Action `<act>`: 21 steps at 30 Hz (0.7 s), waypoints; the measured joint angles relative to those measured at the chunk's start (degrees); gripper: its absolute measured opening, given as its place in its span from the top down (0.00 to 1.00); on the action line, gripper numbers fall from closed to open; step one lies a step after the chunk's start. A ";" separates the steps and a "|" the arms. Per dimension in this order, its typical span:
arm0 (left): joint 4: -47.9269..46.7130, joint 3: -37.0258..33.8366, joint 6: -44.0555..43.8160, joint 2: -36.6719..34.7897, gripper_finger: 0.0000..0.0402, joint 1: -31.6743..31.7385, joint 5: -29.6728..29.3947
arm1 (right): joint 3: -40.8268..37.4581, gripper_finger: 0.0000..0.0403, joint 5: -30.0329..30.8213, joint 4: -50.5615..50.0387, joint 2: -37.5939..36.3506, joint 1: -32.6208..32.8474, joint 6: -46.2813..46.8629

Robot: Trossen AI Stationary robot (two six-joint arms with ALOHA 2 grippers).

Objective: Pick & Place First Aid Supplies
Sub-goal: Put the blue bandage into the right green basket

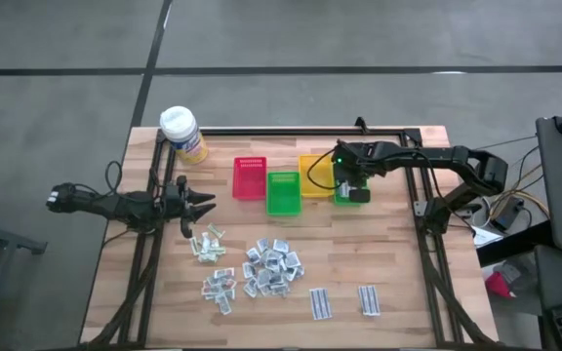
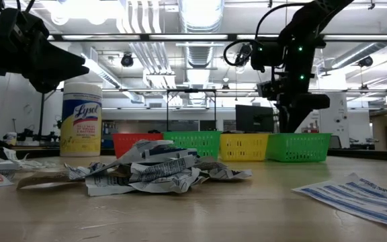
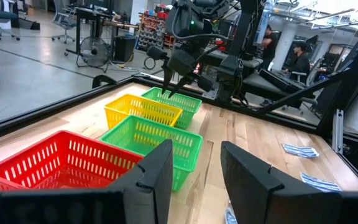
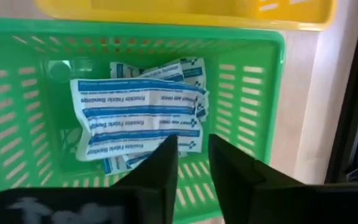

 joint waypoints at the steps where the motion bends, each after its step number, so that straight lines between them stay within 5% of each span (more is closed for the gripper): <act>1: 0.01 0.00 0.00 0.00 0.67 0.00 0.00 | 0.06 0.74 0.17 -0.21 0.00 0.02 0.00; 10: 0.00 0.00 0.00 0.00 0.67 -0.01 0.00 | 5.11 0.64 1.50 -3.14 -0.07 0.02 0.06; 21: 0.00 0.00 -0.01 0.00 0.67 0.00 0.00 | 17.14 0.63 1.46 -15.91 -0.11 0.07 4.95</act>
